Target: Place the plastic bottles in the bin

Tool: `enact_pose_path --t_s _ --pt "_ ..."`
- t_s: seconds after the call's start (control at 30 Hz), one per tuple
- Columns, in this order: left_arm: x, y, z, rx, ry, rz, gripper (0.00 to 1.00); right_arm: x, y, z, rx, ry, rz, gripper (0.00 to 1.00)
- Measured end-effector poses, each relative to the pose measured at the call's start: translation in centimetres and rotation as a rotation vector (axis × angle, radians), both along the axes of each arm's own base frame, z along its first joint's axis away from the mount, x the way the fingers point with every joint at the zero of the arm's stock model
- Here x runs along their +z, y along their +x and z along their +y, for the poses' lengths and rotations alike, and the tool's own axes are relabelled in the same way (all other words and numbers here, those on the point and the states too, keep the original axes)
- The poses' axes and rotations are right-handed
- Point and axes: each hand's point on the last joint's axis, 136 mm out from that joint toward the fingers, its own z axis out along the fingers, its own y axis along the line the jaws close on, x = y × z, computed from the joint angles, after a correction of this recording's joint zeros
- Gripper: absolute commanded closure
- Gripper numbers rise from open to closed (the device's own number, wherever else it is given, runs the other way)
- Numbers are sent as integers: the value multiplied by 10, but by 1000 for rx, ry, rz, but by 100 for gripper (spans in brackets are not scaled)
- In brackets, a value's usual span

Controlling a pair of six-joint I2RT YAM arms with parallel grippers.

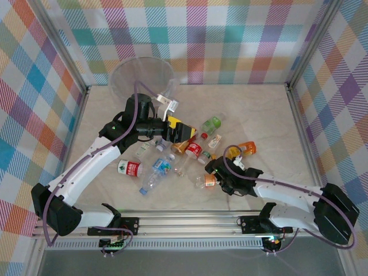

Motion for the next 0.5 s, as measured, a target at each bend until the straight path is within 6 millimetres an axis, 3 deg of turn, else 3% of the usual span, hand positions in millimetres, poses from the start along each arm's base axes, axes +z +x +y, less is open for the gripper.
enact_pose_path --t_s 0.17,0.5 --pt "0 0 0 0 0 0 0 -13 3 4 28 -58 35 9" --pt "0 0 0 1 1 0 0 -5 16 34 170 -89 20 22"
